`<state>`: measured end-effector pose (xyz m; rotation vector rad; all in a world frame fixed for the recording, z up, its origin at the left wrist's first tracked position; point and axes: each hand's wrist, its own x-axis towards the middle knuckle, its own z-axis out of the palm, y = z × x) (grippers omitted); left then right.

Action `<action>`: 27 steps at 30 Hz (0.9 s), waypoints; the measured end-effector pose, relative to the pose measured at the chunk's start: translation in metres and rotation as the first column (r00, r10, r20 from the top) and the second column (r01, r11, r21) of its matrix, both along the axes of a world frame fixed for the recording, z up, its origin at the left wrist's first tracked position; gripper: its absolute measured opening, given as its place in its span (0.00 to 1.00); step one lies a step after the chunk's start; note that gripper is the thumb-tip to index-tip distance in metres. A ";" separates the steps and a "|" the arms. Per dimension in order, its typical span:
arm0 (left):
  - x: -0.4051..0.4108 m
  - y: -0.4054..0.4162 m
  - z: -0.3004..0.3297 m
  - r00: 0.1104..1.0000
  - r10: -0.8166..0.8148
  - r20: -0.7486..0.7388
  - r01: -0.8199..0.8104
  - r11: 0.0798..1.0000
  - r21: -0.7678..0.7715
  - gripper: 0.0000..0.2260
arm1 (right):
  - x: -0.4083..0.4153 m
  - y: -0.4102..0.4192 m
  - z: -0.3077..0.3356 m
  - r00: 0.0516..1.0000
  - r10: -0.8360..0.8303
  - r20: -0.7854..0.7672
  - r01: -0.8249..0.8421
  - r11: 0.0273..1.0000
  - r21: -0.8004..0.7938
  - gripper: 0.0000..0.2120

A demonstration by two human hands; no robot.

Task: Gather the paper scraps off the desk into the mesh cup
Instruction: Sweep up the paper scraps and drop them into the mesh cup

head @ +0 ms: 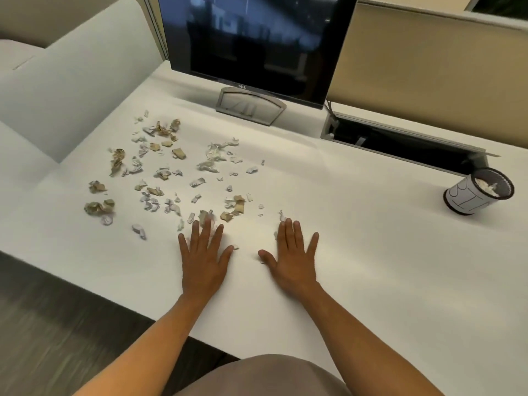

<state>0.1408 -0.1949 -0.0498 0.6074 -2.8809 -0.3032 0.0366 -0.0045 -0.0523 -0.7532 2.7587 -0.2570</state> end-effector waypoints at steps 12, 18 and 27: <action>0.006 -0.005 -0.016 0.975 0.211 0.063 -0.219 0.954 0.205 0.35 | -0.021 0.006 0.001 1.000 -0.019 -0.011 0.017 0.995 -0.096 0.41; 0.007 -0.007 -0.016 0.981 0.192 0.033 -0.195 0.957 0.213 0.34 | -0.019 -0.017 -0.007 0.973 0.225 -0.045 -0.226 0.974 -0.027 0.41; -0.005 -0.022 -0.010 0.993 0.108 -0.036 -0.093 0.953 0.289 0.41 | -0.043 -0.022 -0.001 0.996 0.083 0.038 -0.070 0.960 -0.272 0.39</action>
